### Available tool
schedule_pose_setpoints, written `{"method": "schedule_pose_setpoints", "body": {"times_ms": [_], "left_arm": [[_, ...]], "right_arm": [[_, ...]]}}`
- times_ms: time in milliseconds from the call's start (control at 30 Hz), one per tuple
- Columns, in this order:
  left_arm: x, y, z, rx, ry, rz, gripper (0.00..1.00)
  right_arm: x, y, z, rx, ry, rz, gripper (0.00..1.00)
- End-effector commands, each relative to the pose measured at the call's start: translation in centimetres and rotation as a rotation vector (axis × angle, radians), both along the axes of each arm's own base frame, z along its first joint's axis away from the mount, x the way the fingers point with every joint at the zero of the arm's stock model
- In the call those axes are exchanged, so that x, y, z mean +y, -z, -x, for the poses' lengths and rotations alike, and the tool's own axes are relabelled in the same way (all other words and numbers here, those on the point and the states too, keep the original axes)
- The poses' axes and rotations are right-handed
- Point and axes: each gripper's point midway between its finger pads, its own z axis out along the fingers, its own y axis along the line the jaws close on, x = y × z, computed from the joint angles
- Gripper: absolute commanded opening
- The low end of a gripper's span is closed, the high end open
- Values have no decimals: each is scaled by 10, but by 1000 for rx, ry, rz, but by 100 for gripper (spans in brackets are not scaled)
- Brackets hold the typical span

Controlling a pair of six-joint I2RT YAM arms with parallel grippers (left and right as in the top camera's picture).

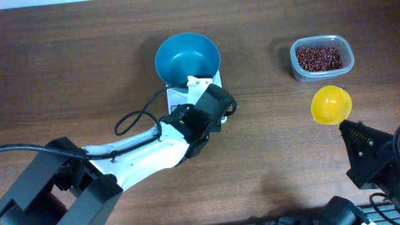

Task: Scoop item into bowl and weigh 50g on scale

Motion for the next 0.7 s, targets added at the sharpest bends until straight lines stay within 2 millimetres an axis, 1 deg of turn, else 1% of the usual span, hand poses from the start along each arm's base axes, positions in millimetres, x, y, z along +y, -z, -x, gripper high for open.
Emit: {"method": "schedule_pose_setpoints", "body": {"times_ms": [0,133,333,400,667], "left_arm": [[5,7,1,-1,-5,-33,0],[5,8,1,0,-5,-35,0],[8,30,4,36,-3,-70,0],[8,33,4,39,-3,-74,0],[2,31,0,21,0,-50,0]], "right_arm": [[-4,-7,1,-24,8,4,4],[-4,-7,1,-24,8,4,4],[-4,-7,1,-24,8,4,4],[-4,-8,1,-25,8,4,4],[-3,-9,0,-31,8,0,4]]}}
